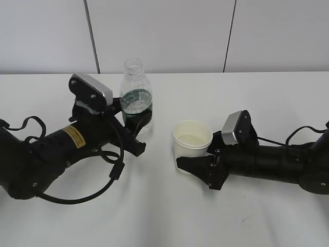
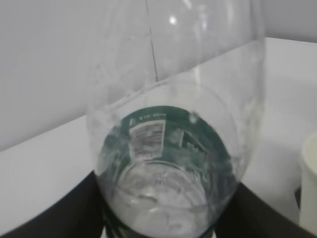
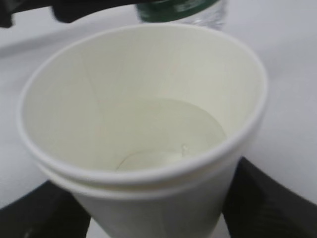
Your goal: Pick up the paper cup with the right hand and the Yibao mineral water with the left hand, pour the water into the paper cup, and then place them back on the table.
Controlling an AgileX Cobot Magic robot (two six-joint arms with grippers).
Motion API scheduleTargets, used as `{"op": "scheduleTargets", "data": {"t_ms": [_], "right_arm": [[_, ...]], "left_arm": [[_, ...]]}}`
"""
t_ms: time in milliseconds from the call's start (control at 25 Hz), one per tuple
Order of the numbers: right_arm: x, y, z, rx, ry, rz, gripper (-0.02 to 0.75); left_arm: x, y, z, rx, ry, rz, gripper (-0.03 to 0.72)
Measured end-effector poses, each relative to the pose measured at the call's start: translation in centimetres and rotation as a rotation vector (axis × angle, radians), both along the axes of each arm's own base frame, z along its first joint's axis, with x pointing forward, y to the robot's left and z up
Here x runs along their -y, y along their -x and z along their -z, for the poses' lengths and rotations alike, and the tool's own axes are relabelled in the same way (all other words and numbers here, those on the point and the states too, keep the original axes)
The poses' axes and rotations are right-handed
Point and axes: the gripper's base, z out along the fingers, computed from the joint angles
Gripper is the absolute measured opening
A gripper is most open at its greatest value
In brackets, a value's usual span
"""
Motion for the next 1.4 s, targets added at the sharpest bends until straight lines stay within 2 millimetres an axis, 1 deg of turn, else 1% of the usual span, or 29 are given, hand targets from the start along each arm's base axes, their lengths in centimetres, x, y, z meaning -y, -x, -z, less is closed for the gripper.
{"op": "scheduleTargets", "data": {"t_ms": [120,240,520,680,880,1040,1120,1400], "right_arm": [[1.1,-0.3,0.1,-0.021,-0.016,0.100,0.554],[1.6,-0.4,0.2,-0.039,-0.029,0.171,0.554],[2.4,-0.2,0.6,-0.016,-0.003,0.289,0.554],[2.8,-0.4,0.7,-0.009,0.000,0.343,0.554],[3.3,-0.1,1.0,0.021,0.046,0.388,0.554],[3.6,0.0,1.1,0.026,0.057,0.421,0.554],[3.6,0.0,1.1,0.028,0.057,0.424,0.554],[3.6,0.0,1.1,0.029,0.058,0.422,0.554]], "left_arm": [[-0.5,0.9,0.7,-0.046,0.008,0.000,0.384],[-0.6,1.8,1.3,-0.112,0.034,0.024,0.384],[0.5,3.4,1.6,-0.204,0.057,0.226,0.384],[1.0,4.2,1.8,-0.216,0.034,0.322,0.384],[1.1,4.6,2.1,-0.221,0.017,0.369,0.384],[1.1,4.7,3.6,-0.265,0.002,0.371,0.384],[1.1,4.7,4.1,-0.280,-0.005,0.368,0.383],[1.0,4.7,4.1,-0.279,-0.001,0.360,0.383]]}}
